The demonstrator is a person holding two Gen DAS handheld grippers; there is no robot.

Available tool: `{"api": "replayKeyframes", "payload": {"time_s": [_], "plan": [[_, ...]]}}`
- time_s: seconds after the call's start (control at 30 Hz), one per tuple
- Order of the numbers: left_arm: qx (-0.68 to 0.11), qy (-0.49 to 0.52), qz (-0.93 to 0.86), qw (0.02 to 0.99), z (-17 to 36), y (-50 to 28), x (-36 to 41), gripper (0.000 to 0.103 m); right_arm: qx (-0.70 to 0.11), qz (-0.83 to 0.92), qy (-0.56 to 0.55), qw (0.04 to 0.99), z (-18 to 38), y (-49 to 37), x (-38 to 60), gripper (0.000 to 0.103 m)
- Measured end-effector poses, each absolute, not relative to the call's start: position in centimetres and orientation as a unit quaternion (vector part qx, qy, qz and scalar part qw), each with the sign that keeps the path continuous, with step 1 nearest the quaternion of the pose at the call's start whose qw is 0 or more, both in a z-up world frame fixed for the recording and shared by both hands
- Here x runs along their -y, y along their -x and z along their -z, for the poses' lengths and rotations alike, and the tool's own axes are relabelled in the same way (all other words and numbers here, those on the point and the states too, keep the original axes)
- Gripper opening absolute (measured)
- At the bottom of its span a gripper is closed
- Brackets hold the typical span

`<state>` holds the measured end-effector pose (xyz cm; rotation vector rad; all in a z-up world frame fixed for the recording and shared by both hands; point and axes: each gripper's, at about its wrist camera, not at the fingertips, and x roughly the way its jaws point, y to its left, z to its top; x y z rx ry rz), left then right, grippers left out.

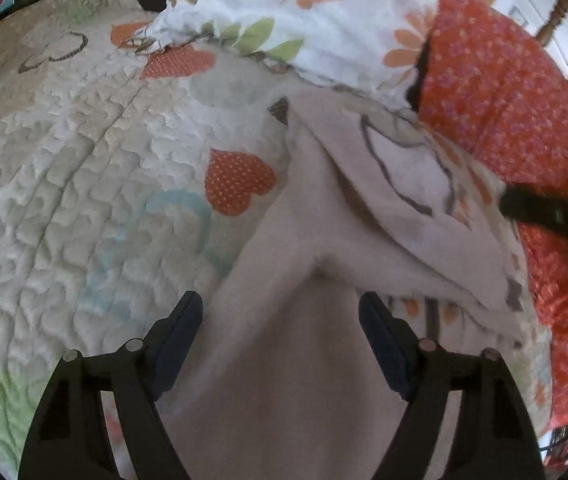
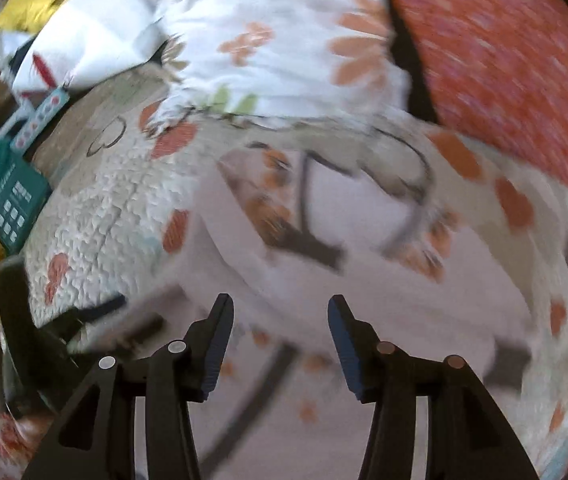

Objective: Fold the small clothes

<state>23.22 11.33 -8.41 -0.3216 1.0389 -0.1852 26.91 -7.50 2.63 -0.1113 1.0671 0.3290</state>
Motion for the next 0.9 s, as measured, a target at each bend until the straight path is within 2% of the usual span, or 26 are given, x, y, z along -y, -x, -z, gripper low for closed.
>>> {"api": "replayKeyframes", "payload": {"time_s": [0.03, 0.07, 0.1, 0.13, 0.17, 0.4, 0.57, 0.73, 0.83, 0.87, 0.9], "plan": [[-0.497, 0.152, 0.083, 0.85, 8.7, -23.7, -11.2, 0.078, -0.508, -0.16, 0.067, 0.844, -2.5, -28.4, 6.0, 0.054], [-0.505, 0.154, 0.082, 0.845, 9.0, -24.0, -11.1, 0.058, -0.509, -0.162, 0.075, 0.842, -2.4, -29.1, 5.1, 0.054], [-0.518, 0.151, 0.081, 0.838, 9.3, -24.2, -10.9, 0.023, -0.511, -0.164, 0.084, 0.84, -2.2, -30.2, 4.0, 0.055], [-0.528, 0.141, 0.07, 0.834, 9.6, -24.4, -10.9, 0.007, -0.513, -0.169, 0.095, 0.836, -1.8, -31.2, 2.8, 0.055], [-0.528, 0.134, 0.048, 0.837, 9.7, -24.4, -11.2, 0.004, -0.513, -0.173, 0.103, 0.835, -1.5, -31.8, 2.1, 0.055], [-0.533, 0.244, 0.03, 0.809, 8.7, -23.0, -15.3, 0.004, -0.501, -0.196, 0.133, 0.832, 1.2, -34.3, -2.2, 0.055], [-0.549, 0.237, 0.013, 0.802, 9.4, -22.2, -16.1, 0.004, -0.485, -0.201, 0.16, 0.836, 3.4, -34.1, -3.7, 0.055], [-0.561, 0.255, 0.012, 0.788, 10.4, -21.7, -16.5, 0.004, -0.43, -0.196, 0.188, 0.861, 3.0, -32.5, -5.3, 0.055], [-0.56, 0.258, 0.01, 0.788, 10.5, -21.7, -16.5, 0.004, -0.427, -0.211, 0.226, 0.85, 3.9, -31.8, -6.9, 0.054], [-0.559, 0.257, 0.01, 0.788, 10.4, -21.5, -16.5, 0.004, -0.434, -0.196, 0.258, 0.841, 4.9, -32.0, -7.4, 0.053], [-0.558, 0.256, 0.01, 0.789, 10.4, -21.3, -16.6, 0.004, -0.443, -0.177, 0.293, 0.829, 6.1, -32.5, -7.8, 0.04]]}}
